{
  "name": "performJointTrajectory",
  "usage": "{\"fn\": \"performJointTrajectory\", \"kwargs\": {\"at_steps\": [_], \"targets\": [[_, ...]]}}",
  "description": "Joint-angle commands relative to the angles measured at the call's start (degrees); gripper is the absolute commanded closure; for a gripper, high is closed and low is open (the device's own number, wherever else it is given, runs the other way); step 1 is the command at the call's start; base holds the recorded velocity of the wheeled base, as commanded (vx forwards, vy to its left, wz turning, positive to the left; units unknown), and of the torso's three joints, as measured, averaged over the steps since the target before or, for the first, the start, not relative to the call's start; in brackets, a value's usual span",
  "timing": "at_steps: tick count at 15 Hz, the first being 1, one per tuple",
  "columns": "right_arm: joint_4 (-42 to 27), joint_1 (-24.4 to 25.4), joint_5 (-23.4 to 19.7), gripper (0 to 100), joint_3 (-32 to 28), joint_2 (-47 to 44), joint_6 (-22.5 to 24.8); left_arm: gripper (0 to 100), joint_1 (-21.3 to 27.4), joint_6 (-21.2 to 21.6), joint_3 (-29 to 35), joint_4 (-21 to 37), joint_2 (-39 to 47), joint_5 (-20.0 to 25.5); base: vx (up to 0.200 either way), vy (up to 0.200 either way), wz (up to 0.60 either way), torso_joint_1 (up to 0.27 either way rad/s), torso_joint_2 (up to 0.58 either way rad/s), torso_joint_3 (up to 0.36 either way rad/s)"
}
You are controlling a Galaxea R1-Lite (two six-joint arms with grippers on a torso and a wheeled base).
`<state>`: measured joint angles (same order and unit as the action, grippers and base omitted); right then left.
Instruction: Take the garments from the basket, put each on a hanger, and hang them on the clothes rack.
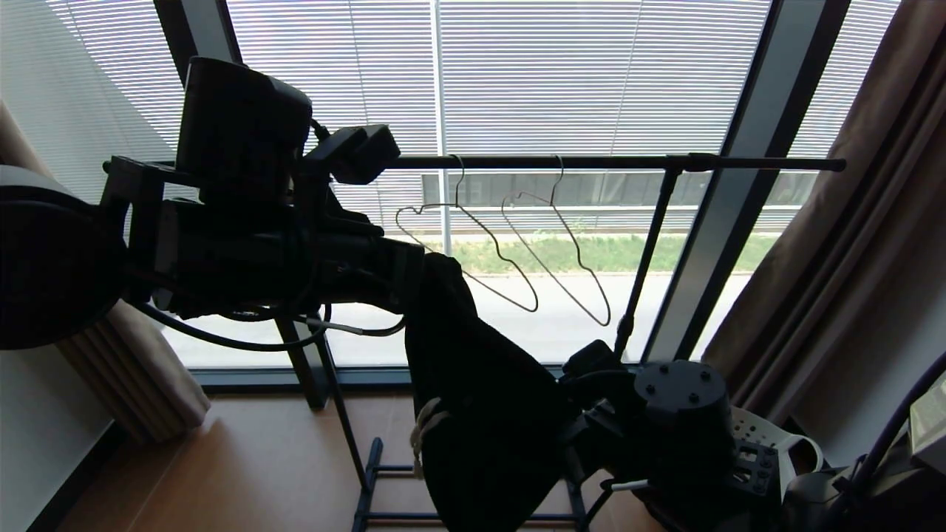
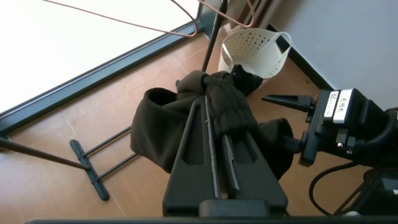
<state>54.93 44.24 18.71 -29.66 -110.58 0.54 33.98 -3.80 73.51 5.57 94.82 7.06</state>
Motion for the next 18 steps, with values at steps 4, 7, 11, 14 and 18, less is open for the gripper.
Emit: {"fn": "performJointTrajectory", "kwargs": {"at_steps": [4,7,11,14,18], "targets": [[3.69,-10.05,0.01,100,0.13,3.88,-4.14,100,-2.33,0.55,-7.77,-2.32,-1.65,3.93,0.0,0.0,0.0,0.0,0.0,0.0],[3.6,-13.48,-0.17,100,-0.31,7.57,-4.23,100,-3.13,3.89,-12.69,-3.46,-2.36,7.09,0.0,0.0,0.0,0.0,0.0,0.0],[3.6,-14.18,-0.17,100,-0.75,9.51,-4.32,0,-3.13,8.55,-18.67,-3.46,-4.91,7.44,0.0,0.0,0.0,0.0,0.0,0.0],[3.6,-16.11,-0.17,100,-0.14,11.18,-6.6,0,-4.09,8.73,-20.25,-3.55,-6.93,7.36,0.0,0.0,0.0,0.0,0.0,0.0],[3.52,-17.17,-0.08,100,-0.05,13.11,-6.51,0,-4.44,7.93,-20.07,-9.88,-4.82,6.92,0.0,0.0,0.0,0.0,0.0,0.0]]}}
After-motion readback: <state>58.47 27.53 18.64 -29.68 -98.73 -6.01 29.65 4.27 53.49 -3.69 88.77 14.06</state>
